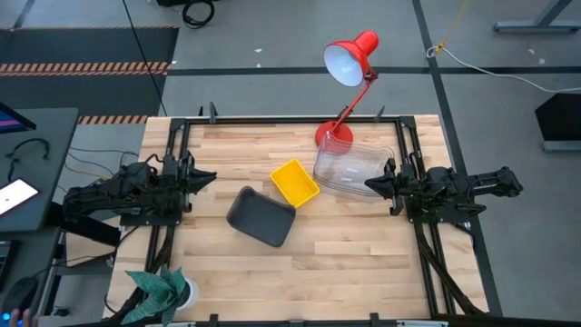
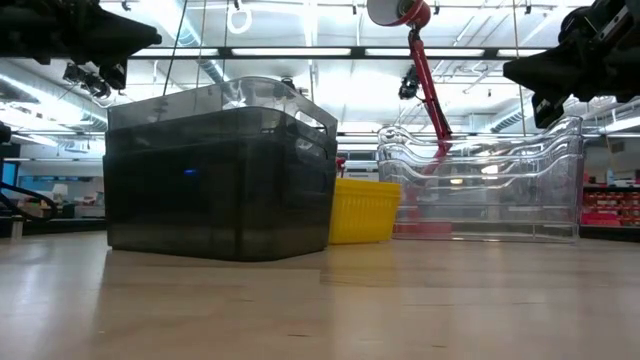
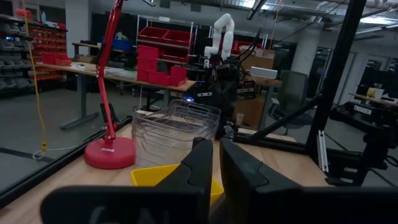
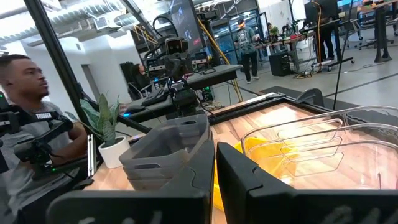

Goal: Stack baskets by color
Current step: Return to Home Position

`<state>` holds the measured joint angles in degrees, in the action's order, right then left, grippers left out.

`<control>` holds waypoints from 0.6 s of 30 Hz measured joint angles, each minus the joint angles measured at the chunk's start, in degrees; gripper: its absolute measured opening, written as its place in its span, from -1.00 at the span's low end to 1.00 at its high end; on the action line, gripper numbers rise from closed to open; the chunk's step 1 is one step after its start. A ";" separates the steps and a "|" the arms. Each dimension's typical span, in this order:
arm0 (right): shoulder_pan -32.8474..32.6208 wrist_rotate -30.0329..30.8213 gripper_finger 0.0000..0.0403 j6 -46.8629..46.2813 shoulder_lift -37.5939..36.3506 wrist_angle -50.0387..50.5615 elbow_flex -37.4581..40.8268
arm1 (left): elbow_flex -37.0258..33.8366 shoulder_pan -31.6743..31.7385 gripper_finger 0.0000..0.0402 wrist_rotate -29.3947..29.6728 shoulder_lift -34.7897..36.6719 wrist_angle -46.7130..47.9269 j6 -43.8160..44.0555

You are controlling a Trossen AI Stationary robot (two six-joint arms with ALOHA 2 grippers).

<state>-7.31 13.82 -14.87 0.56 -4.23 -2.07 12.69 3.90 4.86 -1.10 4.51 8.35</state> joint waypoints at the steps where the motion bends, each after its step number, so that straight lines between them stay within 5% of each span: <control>1: 0.00 0.00 -0.89 0.01 0.00 0.00 0.00 | 0.00 0.00 -0.81 0.00 0.00 0.00 -0.01; 18: 0.00 -0.02 -0.89 0.00 0.00 0.00 -0.02 | 0.00 0.00 -0.85 0.00 0.00 0.00 -0.01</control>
<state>-7.31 13.80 -14.87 0.56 -4.23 -2.09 12.69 3.90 4.86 -1.10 4.51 8.34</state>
